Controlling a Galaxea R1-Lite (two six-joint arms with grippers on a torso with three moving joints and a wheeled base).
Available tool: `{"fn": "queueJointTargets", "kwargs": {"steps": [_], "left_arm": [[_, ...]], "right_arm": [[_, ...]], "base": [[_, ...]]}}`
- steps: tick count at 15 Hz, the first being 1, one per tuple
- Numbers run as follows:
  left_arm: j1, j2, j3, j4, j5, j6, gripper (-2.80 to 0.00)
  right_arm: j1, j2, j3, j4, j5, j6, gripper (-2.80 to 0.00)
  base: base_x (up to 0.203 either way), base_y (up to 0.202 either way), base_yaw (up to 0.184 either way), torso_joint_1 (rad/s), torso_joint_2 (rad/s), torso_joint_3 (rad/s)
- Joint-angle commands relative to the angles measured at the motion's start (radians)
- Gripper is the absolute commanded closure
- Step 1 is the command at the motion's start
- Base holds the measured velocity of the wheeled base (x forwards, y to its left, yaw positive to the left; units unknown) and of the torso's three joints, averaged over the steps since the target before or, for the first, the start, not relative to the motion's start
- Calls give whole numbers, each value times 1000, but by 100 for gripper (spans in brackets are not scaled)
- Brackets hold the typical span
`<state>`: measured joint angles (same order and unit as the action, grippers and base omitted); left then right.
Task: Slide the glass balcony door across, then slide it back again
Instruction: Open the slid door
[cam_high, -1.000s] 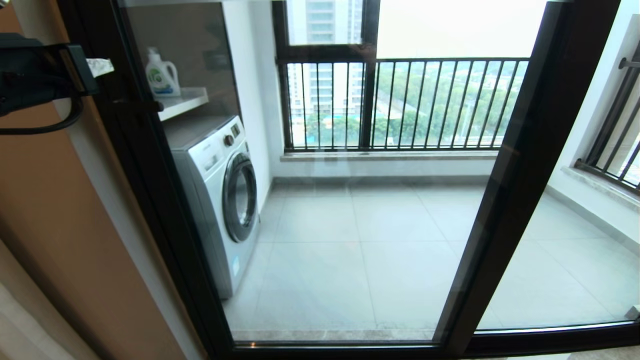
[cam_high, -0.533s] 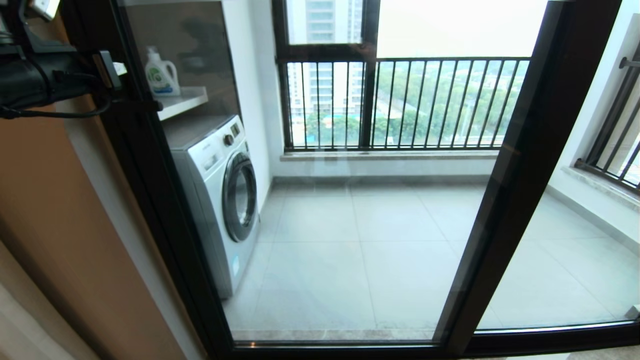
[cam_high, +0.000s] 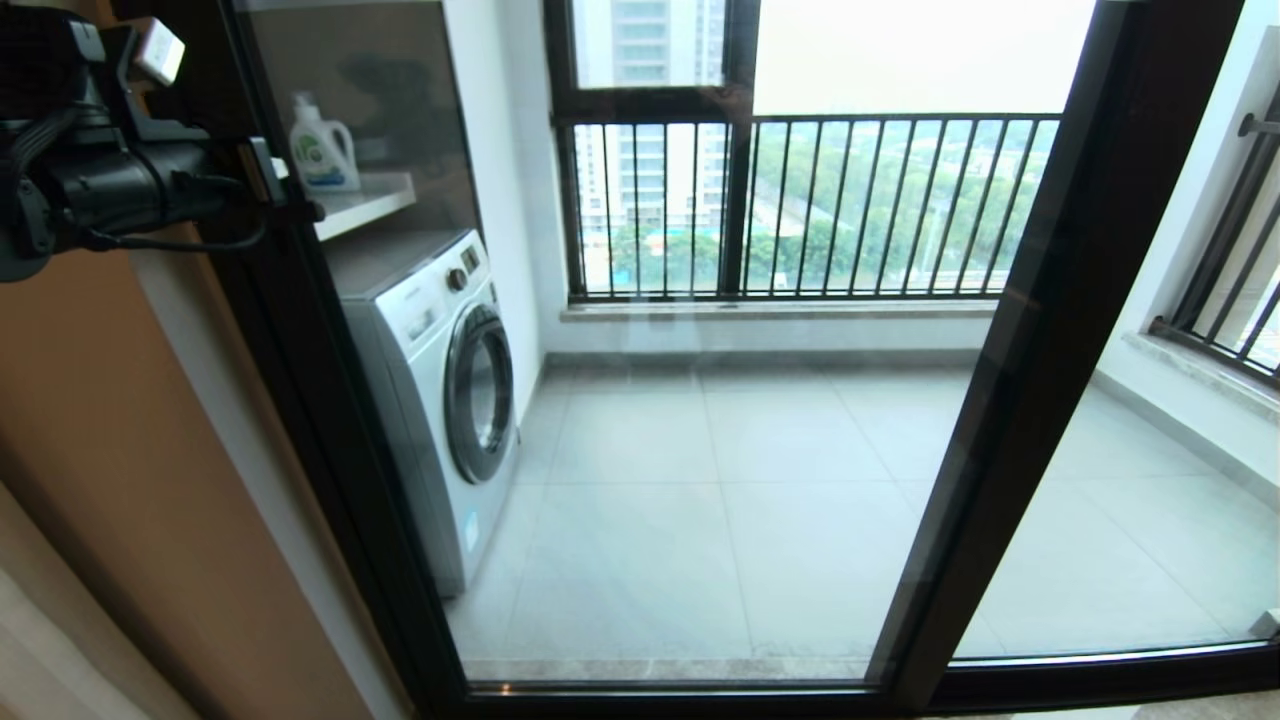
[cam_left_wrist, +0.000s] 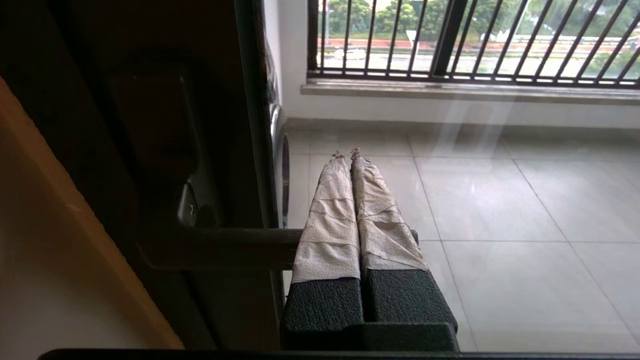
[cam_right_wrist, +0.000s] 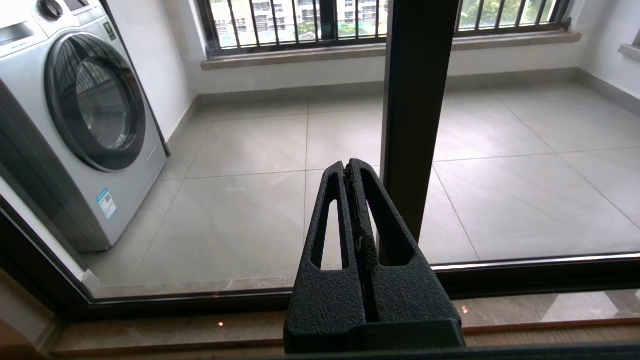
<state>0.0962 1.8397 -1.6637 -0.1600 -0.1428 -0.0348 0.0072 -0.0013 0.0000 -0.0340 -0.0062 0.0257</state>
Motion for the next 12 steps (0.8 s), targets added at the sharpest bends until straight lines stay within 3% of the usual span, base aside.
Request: {"fn": "queueJointTargets", "kwargs": {"steps": [1,12], "left_arm": [[5,19,-4,-1,-1,3,0],[40,23,130,-1,5,26,0]], "right_arm": [[0,0,12,-1,0,0,0],[0,1,12,0,0,0,0]], "base": [[0,0,0,0,0,0],[0,0,0,0,0,0]]}}
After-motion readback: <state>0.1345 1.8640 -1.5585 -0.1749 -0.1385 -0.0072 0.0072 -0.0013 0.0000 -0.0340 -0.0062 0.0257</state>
